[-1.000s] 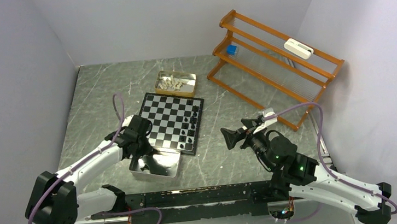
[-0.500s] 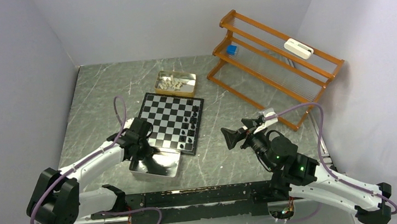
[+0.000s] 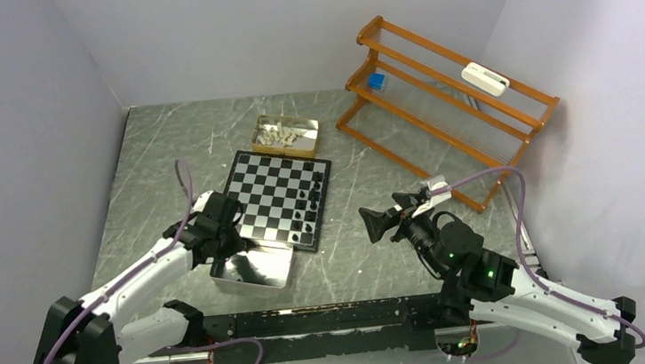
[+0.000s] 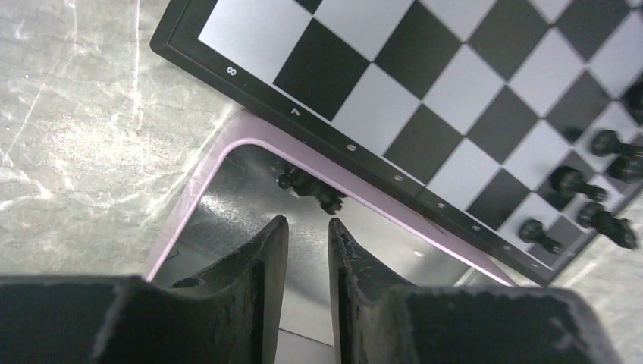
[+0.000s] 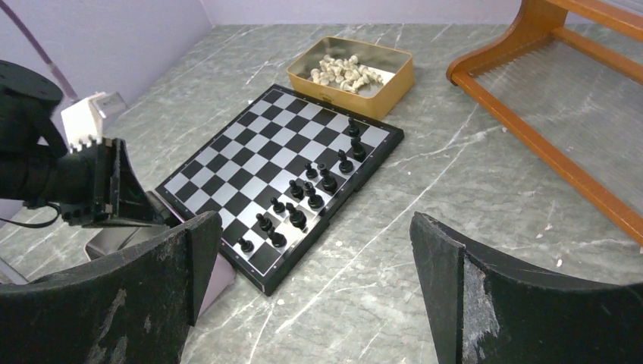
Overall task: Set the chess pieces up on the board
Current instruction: Pick up the chess piece from the storage box.
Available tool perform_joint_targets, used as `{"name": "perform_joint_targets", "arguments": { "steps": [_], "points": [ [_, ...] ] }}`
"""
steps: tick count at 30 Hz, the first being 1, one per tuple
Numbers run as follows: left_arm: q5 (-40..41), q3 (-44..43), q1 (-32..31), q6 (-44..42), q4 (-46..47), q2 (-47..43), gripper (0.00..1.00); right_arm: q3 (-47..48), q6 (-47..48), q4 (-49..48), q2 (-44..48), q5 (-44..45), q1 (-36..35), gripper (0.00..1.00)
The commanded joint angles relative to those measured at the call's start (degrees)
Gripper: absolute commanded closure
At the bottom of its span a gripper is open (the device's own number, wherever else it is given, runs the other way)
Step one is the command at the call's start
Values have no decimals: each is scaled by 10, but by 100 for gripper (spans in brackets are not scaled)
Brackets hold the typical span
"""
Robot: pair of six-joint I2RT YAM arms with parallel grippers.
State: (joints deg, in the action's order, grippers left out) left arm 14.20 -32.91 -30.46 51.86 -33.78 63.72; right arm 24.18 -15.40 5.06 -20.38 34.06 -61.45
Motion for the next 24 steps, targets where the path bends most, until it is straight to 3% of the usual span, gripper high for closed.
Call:
{"name": "perform_joint_targets", "arguments": {
  "steps": [1, 24],
  "points": [
    [-8, -9, 4, 10, -3, -40, 67, -9, -6, -7, 6, 3, 2, 0],
    [39, -2, 4, 34, 43, -7, 61, -1, -3, -6, 0, 3, 2, 0]
  ]
}}
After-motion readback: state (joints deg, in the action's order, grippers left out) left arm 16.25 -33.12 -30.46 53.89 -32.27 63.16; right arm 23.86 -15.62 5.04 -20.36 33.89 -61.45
